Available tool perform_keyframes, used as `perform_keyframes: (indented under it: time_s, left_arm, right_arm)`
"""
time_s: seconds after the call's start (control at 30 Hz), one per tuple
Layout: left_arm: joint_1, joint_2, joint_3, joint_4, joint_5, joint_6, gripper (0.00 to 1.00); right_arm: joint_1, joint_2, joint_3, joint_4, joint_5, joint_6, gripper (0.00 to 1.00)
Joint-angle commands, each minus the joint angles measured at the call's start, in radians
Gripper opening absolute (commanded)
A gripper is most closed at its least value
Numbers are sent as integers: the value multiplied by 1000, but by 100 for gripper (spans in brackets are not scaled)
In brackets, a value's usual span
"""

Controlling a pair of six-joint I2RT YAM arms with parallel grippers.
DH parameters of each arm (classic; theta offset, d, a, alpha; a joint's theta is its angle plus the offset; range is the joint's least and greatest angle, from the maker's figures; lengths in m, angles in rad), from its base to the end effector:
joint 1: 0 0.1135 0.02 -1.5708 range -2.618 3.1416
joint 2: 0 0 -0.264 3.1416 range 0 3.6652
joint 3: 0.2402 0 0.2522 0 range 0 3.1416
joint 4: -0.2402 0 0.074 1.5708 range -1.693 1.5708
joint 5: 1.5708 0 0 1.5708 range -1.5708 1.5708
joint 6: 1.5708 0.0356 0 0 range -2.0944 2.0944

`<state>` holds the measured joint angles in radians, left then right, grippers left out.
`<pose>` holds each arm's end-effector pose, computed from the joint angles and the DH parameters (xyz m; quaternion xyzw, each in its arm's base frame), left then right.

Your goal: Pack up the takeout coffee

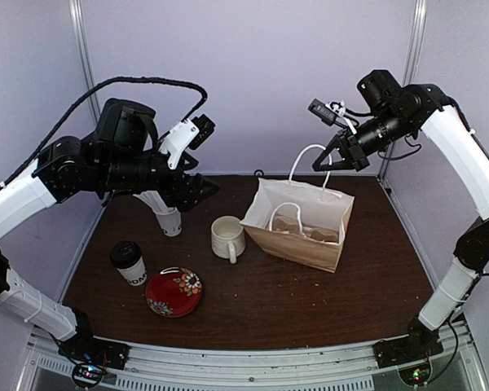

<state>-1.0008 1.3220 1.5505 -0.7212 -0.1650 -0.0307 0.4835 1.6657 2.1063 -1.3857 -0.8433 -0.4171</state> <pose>0.1539 -0.2293 0.4317 0.3614 0.7763 -0.1908 0.4799 0.2517 0.1622 0.4559 -0.4912 0.7268 0.3985 0.2677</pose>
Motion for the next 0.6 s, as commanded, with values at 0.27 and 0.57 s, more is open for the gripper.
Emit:
perform_keyframes:
  time_s: [0.27,0.57]
  left_arm:
    - [5,-6,-20,65,-6,20,81]
    - [7,-11,-22,80,-31,58,81]
  right_arm:
    - [47,-116,-263,20,-117,-106,0]
    - [154,-143,-253,-274,-206,-395,0]
